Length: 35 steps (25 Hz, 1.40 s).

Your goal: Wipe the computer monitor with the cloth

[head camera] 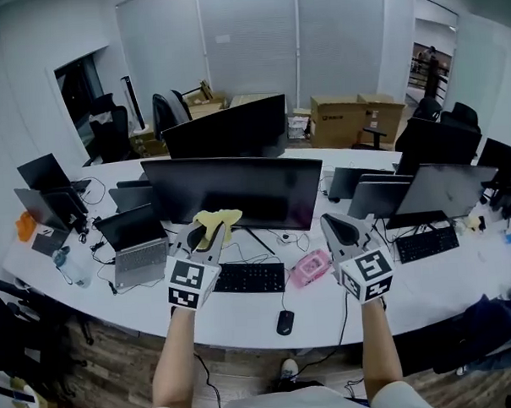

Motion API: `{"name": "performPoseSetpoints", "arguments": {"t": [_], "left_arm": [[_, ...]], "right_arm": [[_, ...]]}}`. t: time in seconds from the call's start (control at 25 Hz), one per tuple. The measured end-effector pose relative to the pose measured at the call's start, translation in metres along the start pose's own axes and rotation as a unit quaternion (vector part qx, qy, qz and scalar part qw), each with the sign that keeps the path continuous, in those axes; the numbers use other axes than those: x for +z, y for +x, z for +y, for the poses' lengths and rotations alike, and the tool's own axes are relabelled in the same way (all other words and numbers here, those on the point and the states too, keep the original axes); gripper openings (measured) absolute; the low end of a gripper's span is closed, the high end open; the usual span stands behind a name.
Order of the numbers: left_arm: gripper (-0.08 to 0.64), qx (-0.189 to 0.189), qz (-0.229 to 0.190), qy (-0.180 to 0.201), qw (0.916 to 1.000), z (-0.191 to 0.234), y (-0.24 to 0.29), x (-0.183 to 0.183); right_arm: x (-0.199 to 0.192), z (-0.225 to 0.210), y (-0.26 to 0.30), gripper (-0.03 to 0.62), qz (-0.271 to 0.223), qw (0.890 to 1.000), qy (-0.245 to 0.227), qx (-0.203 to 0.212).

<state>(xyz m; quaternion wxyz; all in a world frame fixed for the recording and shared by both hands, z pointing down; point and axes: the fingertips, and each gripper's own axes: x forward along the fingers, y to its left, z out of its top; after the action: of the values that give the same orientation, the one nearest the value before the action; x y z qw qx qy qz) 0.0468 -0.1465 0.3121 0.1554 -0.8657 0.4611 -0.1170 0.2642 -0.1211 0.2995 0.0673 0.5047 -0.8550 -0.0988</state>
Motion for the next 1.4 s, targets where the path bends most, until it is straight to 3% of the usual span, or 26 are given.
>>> {"name": "performPoseSetpoints", "arguments": {"t": [0.36,0.68,0.88,1.0,1.16,1.4], "left_arm": [[0.068,-0.067,-0.052,0.042,0.9955,-0.031,0.139,0.056],[0.069,-0.146,-0.097,0.081,0.9812,-0.059,0.243,0.095],[0.069,-0.192,-0.091,0.131,0.9683,-0.092,0.293,0.097],[0.069,-0.2,-0.071,0.168,0.9627,-0.109,0.317,0.093],[0.069,-0.198,-0.042,0.186,0.9614,-0.119,0.337,0.082],[0.067,-0.197,-0.034,0.2,0.9591,-0.121,0.344,0.076]], "right_arm": [[-0.033,-0.08,0.016,0.026,0.024,0.999,-0.005,-0.042],[-0.051,-0.117,0.024,0.026,0.06,0.991,0.0,-0.119],[-0.051,-0.13,0.023,0.026,0.071,0.983,0.005,-0.167],[-0.052,-0.134,0.025,0.026,0.075,0.981,0.004,-0.181],[-0.056,-0.137,0.028,0.026,0.078,0.979,0.001,-0.186],[-0.065,-0.132,0.037,0.026,0.083,0.98,0.003,-0.181]]}}
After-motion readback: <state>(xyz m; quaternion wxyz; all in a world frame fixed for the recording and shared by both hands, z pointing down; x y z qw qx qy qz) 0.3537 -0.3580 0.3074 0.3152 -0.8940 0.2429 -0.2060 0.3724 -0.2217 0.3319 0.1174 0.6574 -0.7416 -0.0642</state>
